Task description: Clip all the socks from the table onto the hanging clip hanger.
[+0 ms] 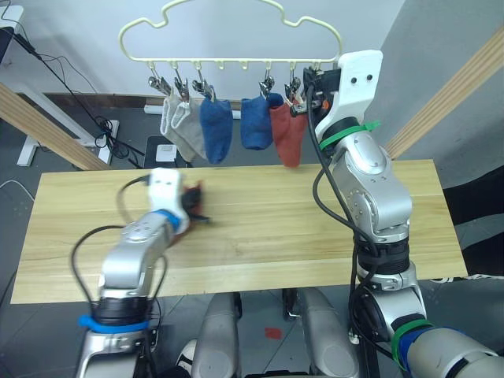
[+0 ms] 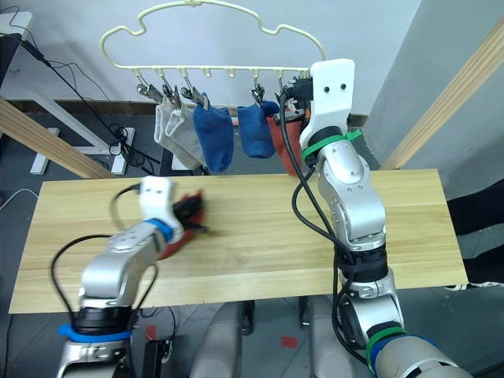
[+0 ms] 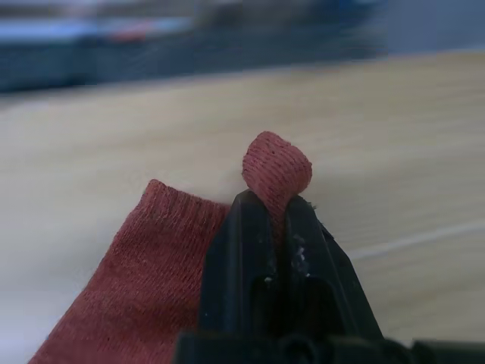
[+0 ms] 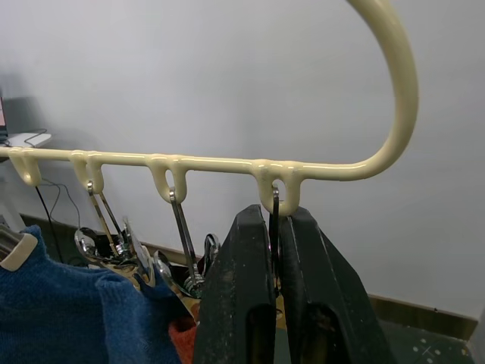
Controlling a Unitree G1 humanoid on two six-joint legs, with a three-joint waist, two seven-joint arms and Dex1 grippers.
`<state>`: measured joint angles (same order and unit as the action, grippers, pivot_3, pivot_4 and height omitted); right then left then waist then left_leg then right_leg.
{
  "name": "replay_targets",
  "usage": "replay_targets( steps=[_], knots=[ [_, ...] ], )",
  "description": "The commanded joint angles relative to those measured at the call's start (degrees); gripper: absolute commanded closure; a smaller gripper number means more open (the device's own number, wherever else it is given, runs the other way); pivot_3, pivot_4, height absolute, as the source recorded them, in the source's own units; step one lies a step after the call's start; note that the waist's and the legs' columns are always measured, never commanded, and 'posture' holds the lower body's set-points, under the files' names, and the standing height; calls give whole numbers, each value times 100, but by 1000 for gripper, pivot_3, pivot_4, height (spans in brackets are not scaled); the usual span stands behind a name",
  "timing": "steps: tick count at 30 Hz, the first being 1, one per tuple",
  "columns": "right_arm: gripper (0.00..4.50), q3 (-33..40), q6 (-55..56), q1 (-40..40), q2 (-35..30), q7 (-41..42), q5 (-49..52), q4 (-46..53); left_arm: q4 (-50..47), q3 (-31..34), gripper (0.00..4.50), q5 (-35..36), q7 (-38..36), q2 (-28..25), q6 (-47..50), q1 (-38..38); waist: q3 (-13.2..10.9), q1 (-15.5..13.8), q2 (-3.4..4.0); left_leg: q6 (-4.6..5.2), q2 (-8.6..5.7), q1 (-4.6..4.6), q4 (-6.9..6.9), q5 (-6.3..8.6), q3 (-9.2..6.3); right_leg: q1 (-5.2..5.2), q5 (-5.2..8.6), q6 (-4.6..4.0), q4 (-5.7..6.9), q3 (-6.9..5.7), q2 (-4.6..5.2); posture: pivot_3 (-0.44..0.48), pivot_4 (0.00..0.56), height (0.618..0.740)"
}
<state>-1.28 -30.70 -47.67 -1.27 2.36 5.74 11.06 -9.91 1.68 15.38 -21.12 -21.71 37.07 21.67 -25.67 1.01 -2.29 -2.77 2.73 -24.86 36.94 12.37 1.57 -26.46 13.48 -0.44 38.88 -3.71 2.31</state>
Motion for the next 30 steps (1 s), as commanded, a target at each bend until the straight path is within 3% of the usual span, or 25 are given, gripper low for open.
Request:
replay_targets(
  steps=[1,7,12,23,30],
  knots=[
    [4500,-5,63,-111,-4,15,2,319,-390,-478,4489,119,-519,101,-269,220,0,62,0,0,0,2,-1,0,3,-1,0,0,1,3,-1,-71,439,735],
    [4500,33,-69,-170,-32,-46,-2,385,-115,-1213,4489,-150,-922,566,-1159,824,0,95,0,1,6,1,-3,0,2,-3,-1,-2,4,-1,-8,-86,436,735],
    [4500,47,-282,-252,-89,-89,-35,490,709,-1377,4489,-529,-600,1208,-1912,1420,1,81,-1,9,-3,1,4,3,1,2,2,3,4,2,-7,-100,435,735],
    [4500,-44,-729,-382,-210,-119,-94,651,1859,-1288,4489,-1014,199,2369,-2891,2075,1,98,-2,30,-6,-5,2,14,1,1,-14,-23,-2,-7,-6,-123,433,735],
    [4500,-61,-823,-421,-210,-137,-114,683,2217,-1186,4489,-1280,666,2626,-3256,2258,1,122,-2,34,-4,-5,3,16,1,1,-12,-19,0,-9,-7,-131,432,735]
  ],
)
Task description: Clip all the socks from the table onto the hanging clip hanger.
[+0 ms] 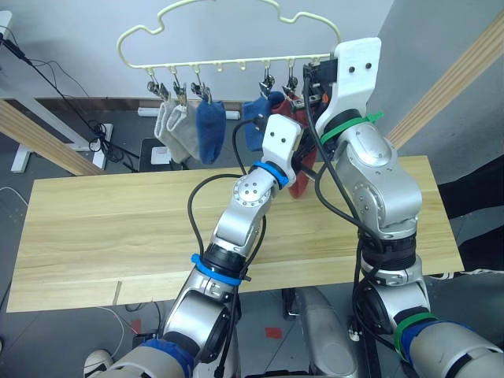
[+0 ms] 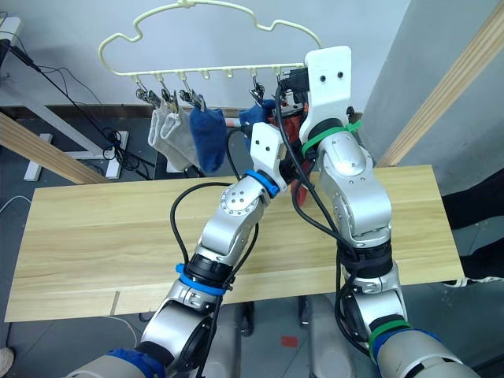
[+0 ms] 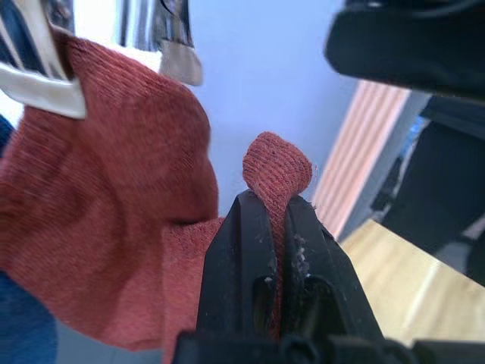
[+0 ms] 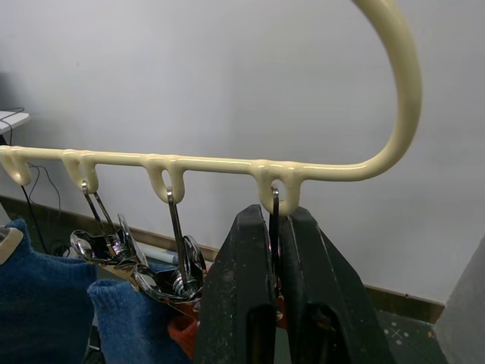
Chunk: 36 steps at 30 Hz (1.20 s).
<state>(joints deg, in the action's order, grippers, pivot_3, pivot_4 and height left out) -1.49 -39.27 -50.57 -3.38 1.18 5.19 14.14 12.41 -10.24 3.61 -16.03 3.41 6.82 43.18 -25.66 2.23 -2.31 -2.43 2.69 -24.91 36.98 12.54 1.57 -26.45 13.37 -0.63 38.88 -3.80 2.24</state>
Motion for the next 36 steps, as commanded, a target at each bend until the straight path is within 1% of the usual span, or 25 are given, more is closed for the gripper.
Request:
replay_targets(
  steps=[1,11,18,21,36],
  knots=[
    [4500,-40,37,-133,-1,-21,-66,376,18,27,4489,-154,227,111,-278,126,0,1,0,0,0,0,0,0,0,0,0,0,0,0,0,-131,432,735],
    [4500,-32,65,-123,22,-43,-118,346,-38,205,4489,-257,567,160,-441,127,0,11,0,0,-2,0,0,0,2,0,1,1,-1,-3,0,-126,437,735],
    [4500,-2,-13,-110,86,-65,-100,349,1,190,4489,-239,586,214,-461,174,0,11,0,-1,-1,0,0,0,2,0,1,2,-1,-2,0,-126,441,735],
    [4500,-5,-50,-102,112,-62,-112,352,62,233,4489,-233,632,253,-499,269,0,11,0,-1,-1,0,0,0,2,0,12,21,-1,-2,0,-126,441,735],
    [4500,42,-135,-76,181,-93,-122,353,-80,329,4489,-130,732,456,-431,362,0,12,0,0,-1,0,0,0,2,0,13,22,0,-2,0,-122,446,735]
  ],
)
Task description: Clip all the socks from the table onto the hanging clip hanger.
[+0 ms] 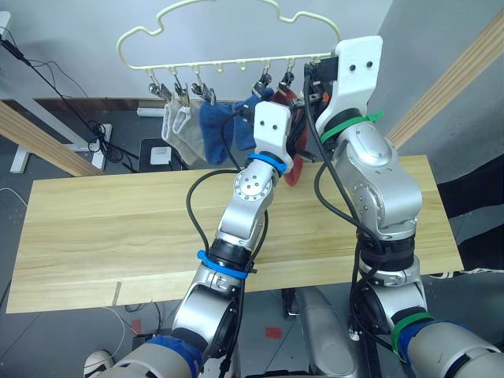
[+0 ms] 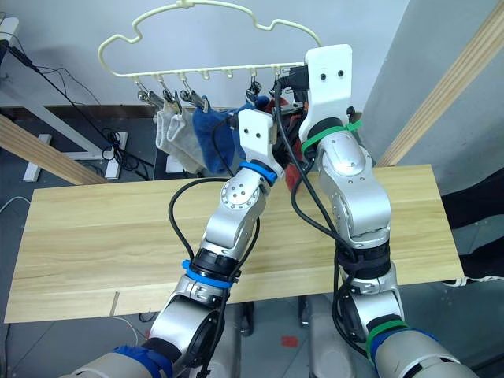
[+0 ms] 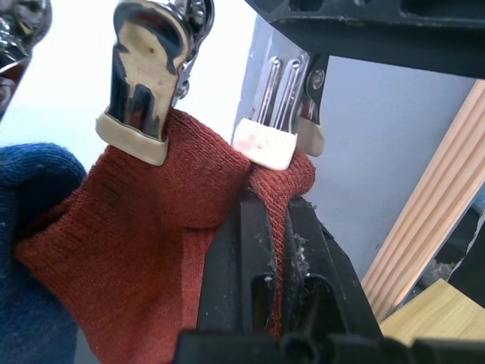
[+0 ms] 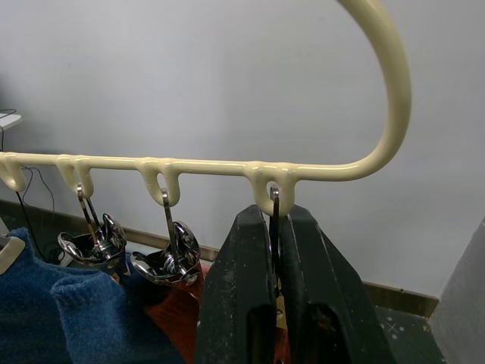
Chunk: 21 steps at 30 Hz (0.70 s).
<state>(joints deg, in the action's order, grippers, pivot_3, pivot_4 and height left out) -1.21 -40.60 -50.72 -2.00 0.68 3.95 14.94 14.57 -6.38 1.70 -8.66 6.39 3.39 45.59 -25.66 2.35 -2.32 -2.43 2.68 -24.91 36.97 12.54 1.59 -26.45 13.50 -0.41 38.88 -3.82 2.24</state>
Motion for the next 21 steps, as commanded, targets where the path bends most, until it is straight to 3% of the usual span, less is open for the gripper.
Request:
replay_targets(
  steps=[1,21],
  knots=[
    [4500,21,-7,-62,56,-51,10,267,-294,-54,4489,66,6,174,-114,134,0,0,0,0,0,0,0,0,0,0,0,0,0,0,0,-122,446,735],
    [4500,20,-138,14,183,-7,88,267,-253,-117,4489,82,-107,180,-66,239,0,0,0,0,-1,0,0,0,0,0,0,1,-1,0,0,-122,446,735]
  ],
)
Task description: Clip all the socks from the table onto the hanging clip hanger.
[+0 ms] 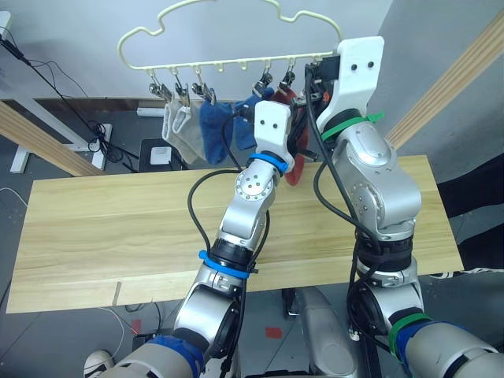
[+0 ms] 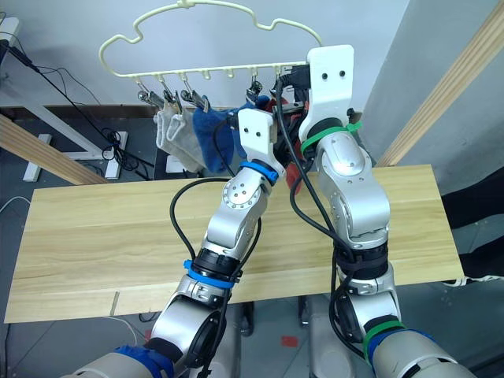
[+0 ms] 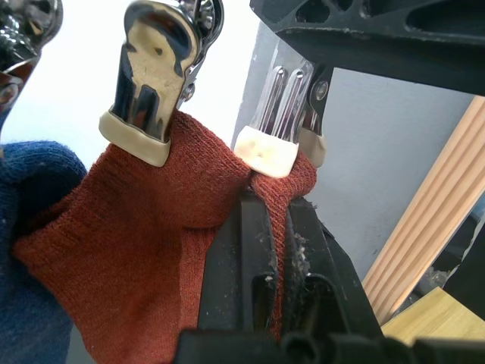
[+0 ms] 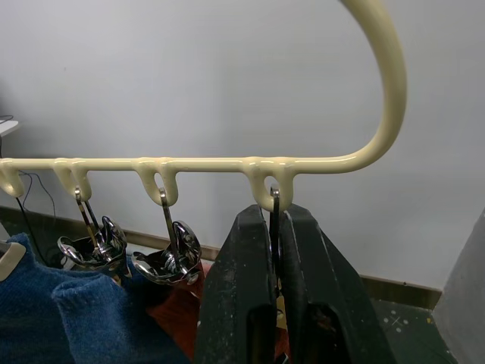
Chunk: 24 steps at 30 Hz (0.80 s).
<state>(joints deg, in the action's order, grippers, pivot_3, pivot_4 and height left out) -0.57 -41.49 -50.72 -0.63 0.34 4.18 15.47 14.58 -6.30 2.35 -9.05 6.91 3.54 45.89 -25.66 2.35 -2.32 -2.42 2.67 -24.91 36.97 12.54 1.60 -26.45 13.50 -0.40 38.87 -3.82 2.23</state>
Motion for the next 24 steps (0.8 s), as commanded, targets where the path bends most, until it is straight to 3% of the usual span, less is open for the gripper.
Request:
replay_targets(
  steps=[1,2,5,11,14,24],
  knots=[
    [4500,-29,-53,29,63,25,80,228,-256,-127,4489,20,-80,134,-78,214,0,0,0,0,0,0,0,0,0,0,0,0,0,0,0,-122,446,735],
    [4500,-18,-60,38,77,22,90,242,-264,-127,4489,23,-89,137,-71,217,0,0,0,0,0,0,0,0,0,0,0,0,0,0,0,-119,447,735],
    [3702,-3,-69,55,98,5,92,282,-240,-111,4500,16,-75,148,-84,257,0,0,0,0,0,0,0,0,0,0,0,0,0,0,0,-119,447,735],
    [1539,62,-183,33,136,-6,184,378,-187,-92,4500,33,-77,147,-138,313,0,2,0,0,0,0,0,0,1,0,0,1,-1,0,0,-119,447,735],
    [1539,118,-205,30,119,-25,234,471,-201,-81,4500,69,-113,136,-173,302,0,2,0,0,0,0,-1,0,0,0,0,0,-2,1,0,-122,442,735],
    [1507,148,-422,296,-2,190,425,910,-579,-175,2015,300,-706,-144,375,-56,0,8,0,-1,1,0,-2,-1,0,-1,0,1,-1,0,-2,-120,441,735]
  ],
)
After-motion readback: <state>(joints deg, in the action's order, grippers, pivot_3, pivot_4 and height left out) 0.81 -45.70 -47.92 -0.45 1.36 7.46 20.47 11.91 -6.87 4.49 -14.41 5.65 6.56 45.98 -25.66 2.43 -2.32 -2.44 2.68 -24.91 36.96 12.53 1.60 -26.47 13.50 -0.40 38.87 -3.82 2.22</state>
